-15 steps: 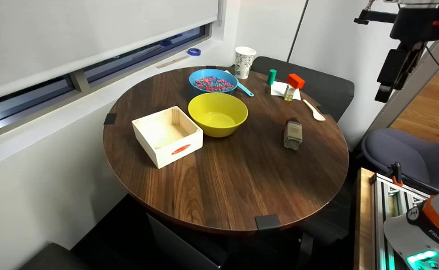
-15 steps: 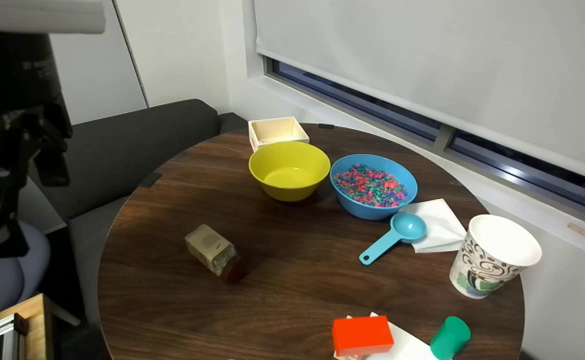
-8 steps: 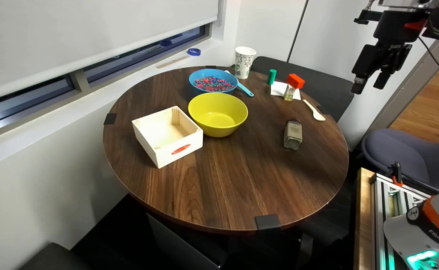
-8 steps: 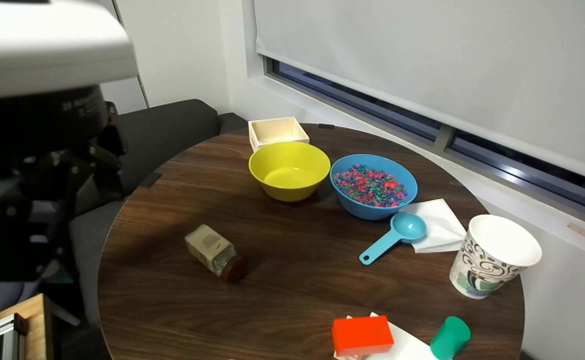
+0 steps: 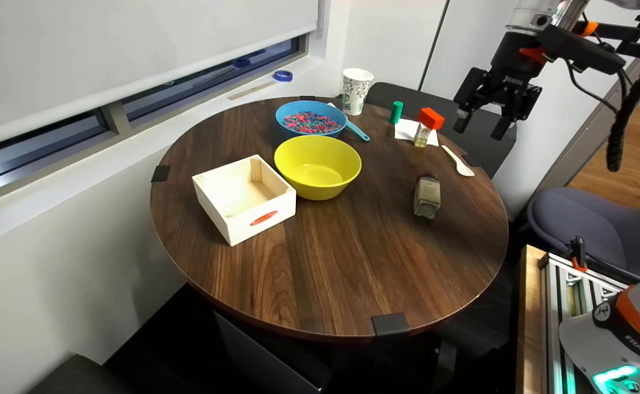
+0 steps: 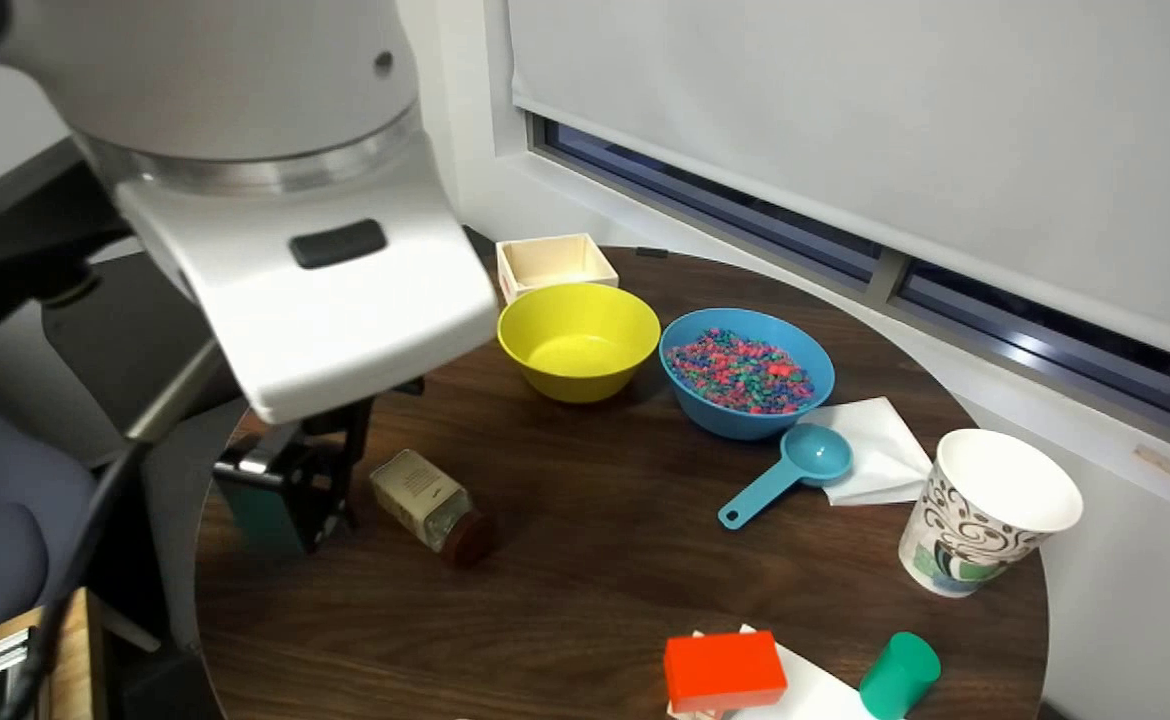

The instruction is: Pick up the spice bottle

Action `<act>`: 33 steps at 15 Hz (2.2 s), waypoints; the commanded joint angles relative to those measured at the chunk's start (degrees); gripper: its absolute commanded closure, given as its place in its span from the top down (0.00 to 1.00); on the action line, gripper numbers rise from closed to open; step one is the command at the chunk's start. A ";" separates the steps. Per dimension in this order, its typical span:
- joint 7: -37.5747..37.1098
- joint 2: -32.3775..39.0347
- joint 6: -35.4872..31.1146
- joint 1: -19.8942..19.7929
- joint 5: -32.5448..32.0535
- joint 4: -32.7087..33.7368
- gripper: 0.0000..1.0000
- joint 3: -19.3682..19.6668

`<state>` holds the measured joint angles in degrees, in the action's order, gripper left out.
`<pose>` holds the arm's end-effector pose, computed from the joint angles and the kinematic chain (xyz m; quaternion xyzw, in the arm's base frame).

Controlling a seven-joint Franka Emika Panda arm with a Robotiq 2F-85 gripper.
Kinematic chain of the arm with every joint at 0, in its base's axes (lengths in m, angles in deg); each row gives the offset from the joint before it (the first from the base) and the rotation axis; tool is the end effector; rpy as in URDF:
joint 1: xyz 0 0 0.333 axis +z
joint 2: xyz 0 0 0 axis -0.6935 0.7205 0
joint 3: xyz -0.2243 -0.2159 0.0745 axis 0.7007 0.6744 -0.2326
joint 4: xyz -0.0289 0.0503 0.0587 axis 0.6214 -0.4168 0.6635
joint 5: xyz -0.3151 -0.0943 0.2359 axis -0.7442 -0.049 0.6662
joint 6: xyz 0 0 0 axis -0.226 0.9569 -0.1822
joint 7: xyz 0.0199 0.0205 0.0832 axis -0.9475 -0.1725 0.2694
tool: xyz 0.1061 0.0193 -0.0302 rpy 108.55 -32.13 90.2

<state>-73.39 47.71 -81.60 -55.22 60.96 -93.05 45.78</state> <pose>0.3982 -0.0840 0.4909 -0.9163 0.3842 0.0202 0.1112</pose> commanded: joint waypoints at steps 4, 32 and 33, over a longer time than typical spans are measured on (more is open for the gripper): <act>0.07 0.63 -0.15 -0.07 0.19 0.22 1.00 -0.10; -7.46 16.53 -17.62 0.56 16.66 -4.08 1.00 3.50; -7.39 16.90 -17.59 0.60 16.65 -3.91 1.00 3.55</act>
<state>-82.09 62.70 -97.89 -55.58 76.01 -97.60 48.45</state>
